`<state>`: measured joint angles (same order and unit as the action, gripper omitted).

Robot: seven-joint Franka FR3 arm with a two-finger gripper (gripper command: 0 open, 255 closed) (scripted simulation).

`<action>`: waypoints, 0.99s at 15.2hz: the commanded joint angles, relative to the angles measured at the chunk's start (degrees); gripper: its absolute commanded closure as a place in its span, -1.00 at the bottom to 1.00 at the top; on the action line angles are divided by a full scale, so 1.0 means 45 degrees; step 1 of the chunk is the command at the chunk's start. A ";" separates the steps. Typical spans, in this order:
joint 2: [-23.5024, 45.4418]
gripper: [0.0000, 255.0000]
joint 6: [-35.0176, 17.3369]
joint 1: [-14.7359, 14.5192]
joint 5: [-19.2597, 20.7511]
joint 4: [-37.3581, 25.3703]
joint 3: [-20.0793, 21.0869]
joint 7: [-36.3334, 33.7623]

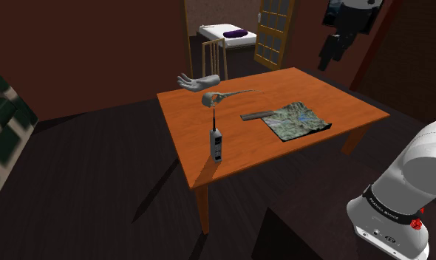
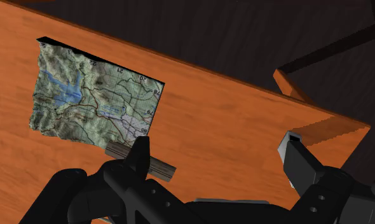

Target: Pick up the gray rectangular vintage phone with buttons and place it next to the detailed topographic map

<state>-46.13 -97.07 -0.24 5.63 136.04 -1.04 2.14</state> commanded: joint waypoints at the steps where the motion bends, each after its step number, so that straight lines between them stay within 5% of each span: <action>1: 0.0000 -1.00 0.0000 0.0000 0.0000 0.0000 0.0000 0.0000; 15: 0.5388 -1.00 -0.3883 -0.0437 -0.0496 -0.0431 0.2145 -0.3046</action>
<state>-24.31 -113.34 -2.10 3.34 135.01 7.83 -10.36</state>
